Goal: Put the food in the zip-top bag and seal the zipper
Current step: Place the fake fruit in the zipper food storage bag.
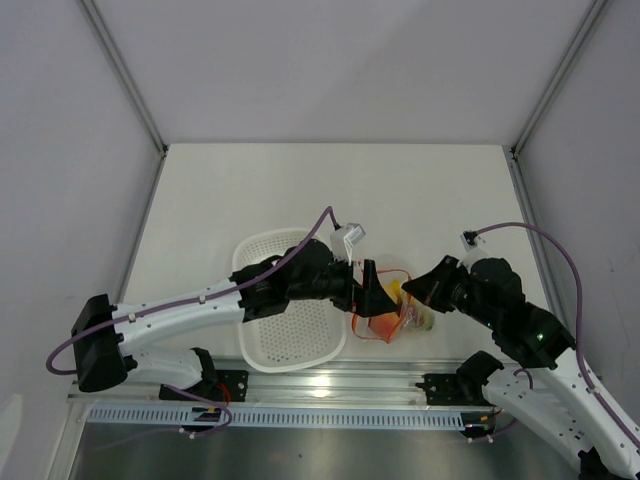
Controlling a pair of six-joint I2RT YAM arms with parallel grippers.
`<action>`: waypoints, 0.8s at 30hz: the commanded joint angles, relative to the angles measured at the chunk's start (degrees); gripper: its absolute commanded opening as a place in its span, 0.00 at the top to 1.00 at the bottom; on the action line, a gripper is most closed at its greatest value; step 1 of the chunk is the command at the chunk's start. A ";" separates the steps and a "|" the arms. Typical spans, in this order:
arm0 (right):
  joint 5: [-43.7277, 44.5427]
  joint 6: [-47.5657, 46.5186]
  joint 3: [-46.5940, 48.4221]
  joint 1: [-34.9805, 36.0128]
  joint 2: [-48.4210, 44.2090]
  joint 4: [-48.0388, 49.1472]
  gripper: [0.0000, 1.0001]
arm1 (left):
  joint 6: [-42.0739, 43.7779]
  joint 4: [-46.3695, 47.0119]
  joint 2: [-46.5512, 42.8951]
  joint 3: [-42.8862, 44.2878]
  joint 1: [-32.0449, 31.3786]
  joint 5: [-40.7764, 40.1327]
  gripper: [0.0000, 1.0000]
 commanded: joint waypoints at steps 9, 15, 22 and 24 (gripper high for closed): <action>0.99 -0.08 0.85 -0.19 -0.59 -0.64 1.00 | 3.76 -4.63 -5.93 1.58 -0.26 -7.88 0.01; 1.25 -0.08 0.41 -0.19 -0.68 -0.82 1.00 | 5.17 -11.66 -10.77 1.32 0.52 -18.16 0.01; 1.16 -0.08 -0.12 -0.19 -0.68 -0.73 1.00 | 0.78 -22.56 -11.47 0.62 6.50 -24.93 0.00; 1.16 -0.08 -0.12 -0.19 -0.68 -0.73 1.00 | -0.45 -23.88 -11.47 -0.96 9.31 -25.12 0.01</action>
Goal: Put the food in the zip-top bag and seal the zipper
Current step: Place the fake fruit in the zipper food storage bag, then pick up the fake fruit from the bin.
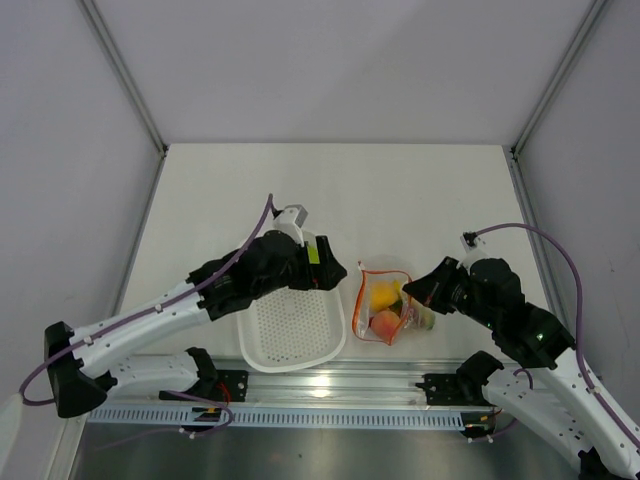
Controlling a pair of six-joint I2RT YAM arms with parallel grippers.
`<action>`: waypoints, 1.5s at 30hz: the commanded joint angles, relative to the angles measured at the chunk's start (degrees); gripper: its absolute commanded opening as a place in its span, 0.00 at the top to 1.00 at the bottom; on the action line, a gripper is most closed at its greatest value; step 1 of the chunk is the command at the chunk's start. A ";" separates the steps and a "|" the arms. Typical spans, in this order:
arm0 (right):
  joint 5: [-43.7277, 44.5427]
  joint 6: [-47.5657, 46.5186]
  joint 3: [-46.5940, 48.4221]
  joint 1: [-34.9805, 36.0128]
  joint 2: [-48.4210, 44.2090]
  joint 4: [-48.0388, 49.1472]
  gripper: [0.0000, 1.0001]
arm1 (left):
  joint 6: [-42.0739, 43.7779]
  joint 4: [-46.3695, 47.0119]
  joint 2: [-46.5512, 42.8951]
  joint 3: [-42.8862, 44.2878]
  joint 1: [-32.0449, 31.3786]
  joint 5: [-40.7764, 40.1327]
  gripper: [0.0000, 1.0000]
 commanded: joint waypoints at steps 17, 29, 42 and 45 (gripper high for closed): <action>1.18 -1.02 0.49 -0.27 0.75 0.80 1.00 | -7.15 1.60 9.03 -5.80 23.94 13.73 0.00; 1.80 -1.99 1.46 -0.71 0.84 -0.87 1.00 | -6.18 2.75 24.05 -0.18 25.17 11.89 0.01; 1.80 -1.90 0.41 -0.98 0.84 -0.87 1.00 | -5.74 6.09 30.65 0.79 27.19 13.29 0.01; 1.71 -1.99 0.14 -1.07 0.75 -0.96 1.00 | -5.83 7.06 31.18 0.70 27.37 13.47 0.01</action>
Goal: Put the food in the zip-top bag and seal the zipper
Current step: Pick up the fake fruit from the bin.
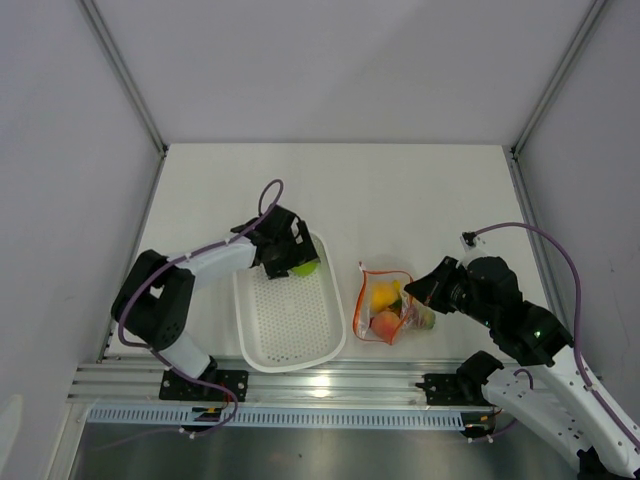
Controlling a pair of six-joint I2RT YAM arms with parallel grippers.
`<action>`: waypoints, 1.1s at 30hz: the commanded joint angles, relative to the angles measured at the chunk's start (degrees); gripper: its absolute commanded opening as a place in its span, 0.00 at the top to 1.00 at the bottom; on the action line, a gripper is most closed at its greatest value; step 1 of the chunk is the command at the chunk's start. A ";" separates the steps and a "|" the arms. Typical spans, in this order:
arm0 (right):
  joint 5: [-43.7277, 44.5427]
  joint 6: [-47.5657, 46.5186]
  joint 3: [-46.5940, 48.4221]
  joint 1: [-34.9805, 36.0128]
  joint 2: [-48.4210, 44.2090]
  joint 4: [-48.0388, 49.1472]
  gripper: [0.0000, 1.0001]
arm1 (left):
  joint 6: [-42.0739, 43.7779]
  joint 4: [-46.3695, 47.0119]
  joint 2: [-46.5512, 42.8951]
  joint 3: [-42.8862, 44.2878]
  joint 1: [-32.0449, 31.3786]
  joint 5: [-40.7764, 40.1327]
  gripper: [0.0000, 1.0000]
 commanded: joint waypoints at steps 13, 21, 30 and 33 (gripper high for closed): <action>0.55 -0.78 0.14 -0.59 -0.48 -0.06 1.00 | 1.63 5.61 1.16 1.91 1.12 1.41 0.14; 0.38 -0.35 -0.03 -0.50 -0.56 0.20 1.00 | 2.25 7.37 -0.33 0.32 1.21 2.11 0.59; 0.11 0.01 -0.21 -0.50 -0.56 0.46 1.00 | 2.33 7.98 -5.60 -2.58 1.21 3.34 0.93; -0.06 0.01 -0.12 -0.50 -0.30 0.64 1.00 | 2.33 8.16 -9.12 -4.07 1.21 4.04 0.99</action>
